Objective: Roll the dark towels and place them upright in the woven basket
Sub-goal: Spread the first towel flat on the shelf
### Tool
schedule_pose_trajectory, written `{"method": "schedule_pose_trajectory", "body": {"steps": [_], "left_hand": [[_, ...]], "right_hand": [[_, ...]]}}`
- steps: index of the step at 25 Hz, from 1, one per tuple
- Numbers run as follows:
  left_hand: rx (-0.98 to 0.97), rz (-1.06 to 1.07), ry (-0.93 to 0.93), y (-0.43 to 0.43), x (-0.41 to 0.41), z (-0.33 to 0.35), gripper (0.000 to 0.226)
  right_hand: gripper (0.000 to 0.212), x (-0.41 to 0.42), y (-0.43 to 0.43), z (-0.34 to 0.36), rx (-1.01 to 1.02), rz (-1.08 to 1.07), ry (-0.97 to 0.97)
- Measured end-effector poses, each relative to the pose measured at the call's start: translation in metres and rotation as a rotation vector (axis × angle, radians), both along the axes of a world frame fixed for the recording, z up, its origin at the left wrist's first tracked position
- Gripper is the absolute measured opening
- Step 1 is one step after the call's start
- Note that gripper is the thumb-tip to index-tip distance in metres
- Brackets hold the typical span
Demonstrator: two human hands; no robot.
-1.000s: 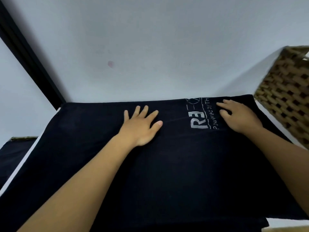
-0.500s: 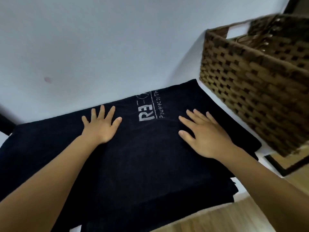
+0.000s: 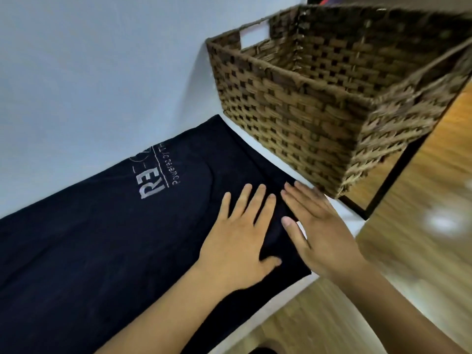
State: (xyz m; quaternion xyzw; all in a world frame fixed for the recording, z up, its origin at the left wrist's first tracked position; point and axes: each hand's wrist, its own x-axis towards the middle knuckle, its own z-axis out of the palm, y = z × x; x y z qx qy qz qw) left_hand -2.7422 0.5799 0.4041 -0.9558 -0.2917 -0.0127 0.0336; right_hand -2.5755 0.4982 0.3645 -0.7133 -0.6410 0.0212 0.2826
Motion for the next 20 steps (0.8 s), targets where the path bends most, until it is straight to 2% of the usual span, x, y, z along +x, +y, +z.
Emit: {"method": "schedule_pose_trajectory", "body": {"steps": [2,5,8,10,12,18,20], "left_hand": [[0.002,-0.014,-0.154,0.0,-0.006,-0.003,0.085],[-0.044,-0.014,-0.484,0.012,-0.012,0.0,0.043],[-0.381,0.109,-0.788,0.018,-0.021,0.009,0.01],[-0.575,0.199,-0.887,0.02,-0.021,0.016,0.025],[-0.641,0.248,-0.944,0.022,-0.022,0.017,0.037],[-0.674,0.369,-1.042,0.026,-0.022,0.018,0.025],[-0.626,0.424,-1.157,0.03,-0.021,0.032,0.024]], "right_hand": [[0.058,-0.001,0.001,-0.009,0.025,0.006,0.001],[0.055,-0.007,0.006,-0.007,0.118,0.002,0.184],[0.048,-0.007,0.005,-0.012,0.174,-0.011,0.325],[0.044,-0.007,0.006,-0.012,0.215,-0.013,0.274],[0.042,-0.006,0.007,-0.015,0.228,-0.004,0.19],[0.046,0.001,0.006,-0.017,0.188,0.007,-0.054],[0.048,0.002,0.004,-0.015,0.187,0.014,-0.098]]}}
